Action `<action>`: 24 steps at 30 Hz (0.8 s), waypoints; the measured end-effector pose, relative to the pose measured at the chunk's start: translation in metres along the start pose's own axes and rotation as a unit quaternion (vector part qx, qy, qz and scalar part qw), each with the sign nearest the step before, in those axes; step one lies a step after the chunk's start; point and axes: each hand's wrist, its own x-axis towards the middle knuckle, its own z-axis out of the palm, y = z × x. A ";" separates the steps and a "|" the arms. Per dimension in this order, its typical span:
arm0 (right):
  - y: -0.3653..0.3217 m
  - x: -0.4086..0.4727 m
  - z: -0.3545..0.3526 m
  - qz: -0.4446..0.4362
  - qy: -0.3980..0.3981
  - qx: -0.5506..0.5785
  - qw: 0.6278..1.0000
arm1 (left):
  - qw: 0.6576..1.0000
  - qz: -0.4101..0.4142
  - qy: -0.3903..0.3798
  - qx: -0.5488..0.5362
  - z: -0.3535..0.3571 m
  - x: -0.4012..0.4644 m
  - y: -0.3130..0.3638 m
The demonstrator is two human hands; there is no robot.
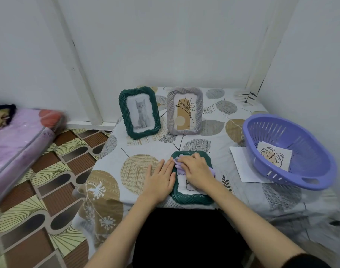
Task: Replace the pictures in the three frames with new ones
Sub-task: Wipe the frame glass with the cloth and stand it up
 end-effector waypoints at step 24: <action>0.031 -0.037 -0.026 -0.058 0.039 -0.094 0.993 | 1.000 -0.003 -0.003 -0.013 -0.002 -0.002 0.002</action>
